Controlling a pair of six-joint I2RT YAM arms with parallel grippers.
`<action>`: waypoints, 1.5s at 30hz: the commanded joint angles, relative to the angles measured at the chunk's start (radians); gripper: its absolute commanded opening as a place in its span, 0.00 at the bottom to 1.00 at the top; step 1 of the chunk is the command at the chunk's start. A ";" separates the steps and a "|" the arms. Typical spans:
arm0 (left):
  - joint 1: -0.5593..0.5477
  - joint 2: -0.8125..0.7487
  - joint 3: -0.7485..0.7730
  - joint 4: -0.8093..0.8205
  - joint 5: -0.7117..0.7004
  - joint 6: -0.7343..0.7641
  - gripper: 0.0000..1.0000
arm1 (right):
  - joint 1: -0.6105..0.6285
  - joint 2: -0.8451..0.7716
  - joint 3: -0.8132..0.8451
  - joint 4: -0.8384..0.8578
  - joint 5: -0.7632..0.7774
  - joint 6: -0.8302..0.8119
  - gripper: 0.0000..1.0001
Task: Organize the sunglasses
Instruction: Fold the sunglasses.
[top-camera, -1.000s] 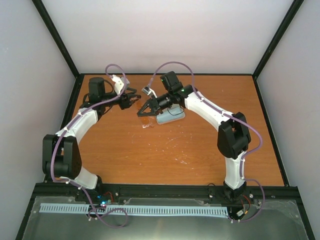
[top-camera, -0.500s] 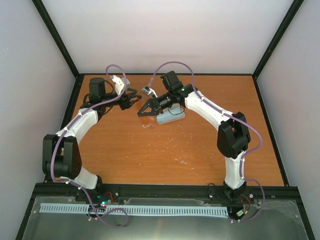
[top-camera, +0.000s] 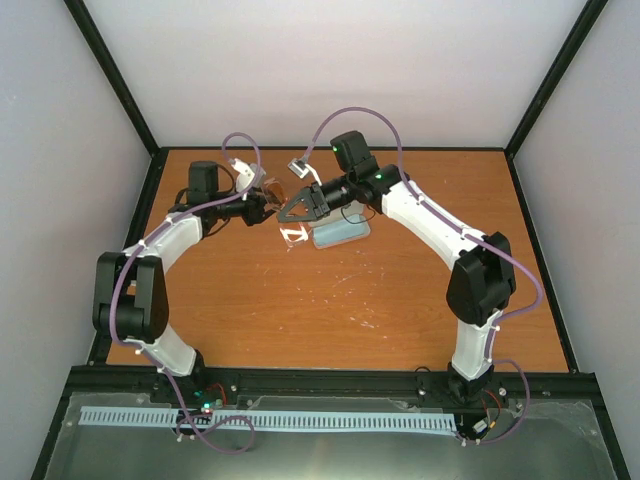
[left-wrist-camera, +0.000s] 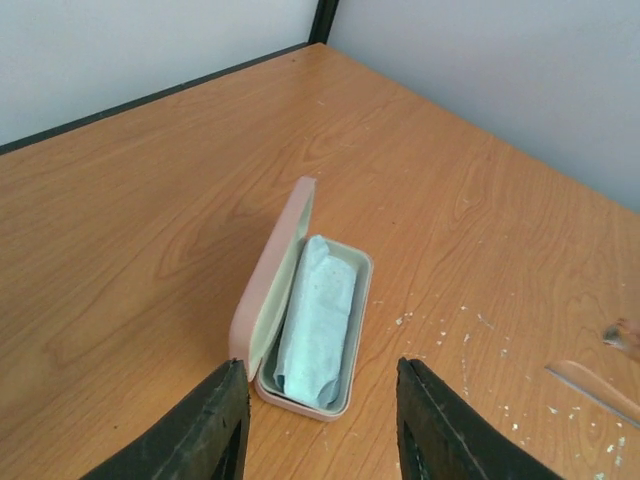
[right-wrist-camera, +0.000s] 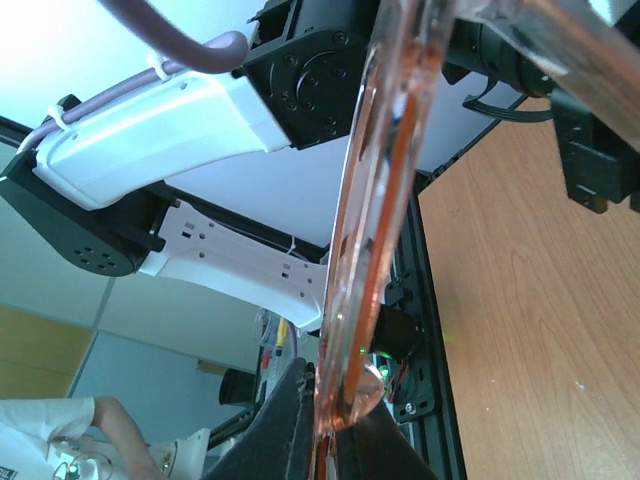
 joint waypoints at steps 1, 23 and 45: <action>-0.002 -0.053 0.057 -0.033 0.086 -0.001 0.42 | -0.006 -0.014 -0.025 0.049 0.019 -0.007 0.03; -0.063 -0.176 0.025 -0.020 0.197 -0.086 0.40 | -0.047 0.083 -0.030 0.151 0.003 0.049 0.03; -0.064 -0.350 -0.144 -0.089 -0.018 0.043 0.17 | -0.188 -0.063 -0.229 0.474 0.152 0.347 0.03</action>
